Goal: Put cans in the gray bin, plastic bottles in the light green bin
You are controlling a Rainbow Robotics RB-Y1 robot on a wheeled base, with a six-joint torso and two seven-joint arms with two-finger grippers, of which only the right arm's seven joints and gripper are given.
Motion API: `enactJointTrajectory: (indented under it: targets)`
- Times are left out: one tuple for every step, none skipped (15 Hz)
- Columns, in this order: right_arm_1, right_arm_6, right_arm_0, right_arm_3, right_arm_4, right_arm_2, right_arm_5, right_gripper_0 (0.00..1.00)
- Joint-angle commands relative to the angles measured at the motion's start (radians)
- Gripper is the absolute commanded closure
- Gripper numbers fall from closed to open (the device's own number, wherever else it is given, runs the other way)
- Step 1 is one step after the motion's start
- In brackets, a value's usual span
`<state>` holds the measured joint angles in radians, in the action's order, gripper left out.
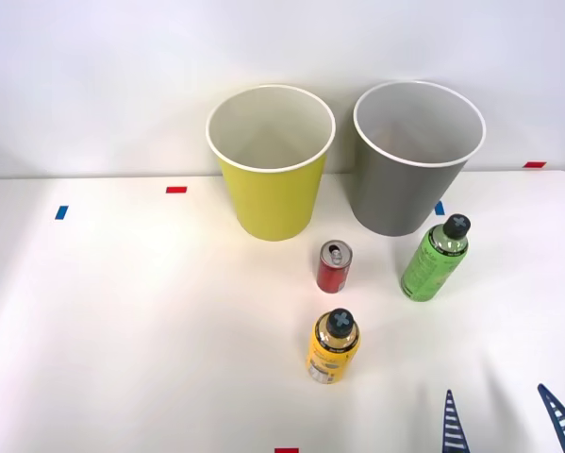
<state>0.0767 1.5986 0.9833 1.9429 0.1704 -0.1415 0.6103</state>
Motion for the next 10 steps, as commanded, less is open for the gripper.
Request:
enactJointTrajectory:
  targets:
    - [0.006, 0.011, 0.000, -0.038, -0.005, -0.015, 0.025, 0.00]
    - [0.014, 0.017, -0.002, -0.038, -0.020, -0.026, 0.039, 0.00]
    - [0.025, 0.021, -0.009, -0.038, -0.058, -0.043, 0.040, 0.00]
    - [0.043, 0.032, -0.025, -0.038, -0.111, -0.063, 0.040, 0.00]
    - [0.057, 0.038, -0.037, -0.038, -0.149, -0.075, 0.040, 0.00]
    - [0.072, 0.047, -0.054, -0.038, -0.197, -0.092, 0.039, 0.00]
    - [0.089, 0.057, -0.069, -0.038, -0.244, -0.113, 0.016, 0.00]
    - [0.097, 0.063, -0.081, -0.038, -0.273, -0.125, 0.003, 0.00]
    - [0.104, 0.072, -0.100, -0.044, -0.305, -0.139, 0.003, 0.00]
    - [0.114, 0.081, -0.117, -0.048, -0.338, -0.148, 0.000, 0.00]
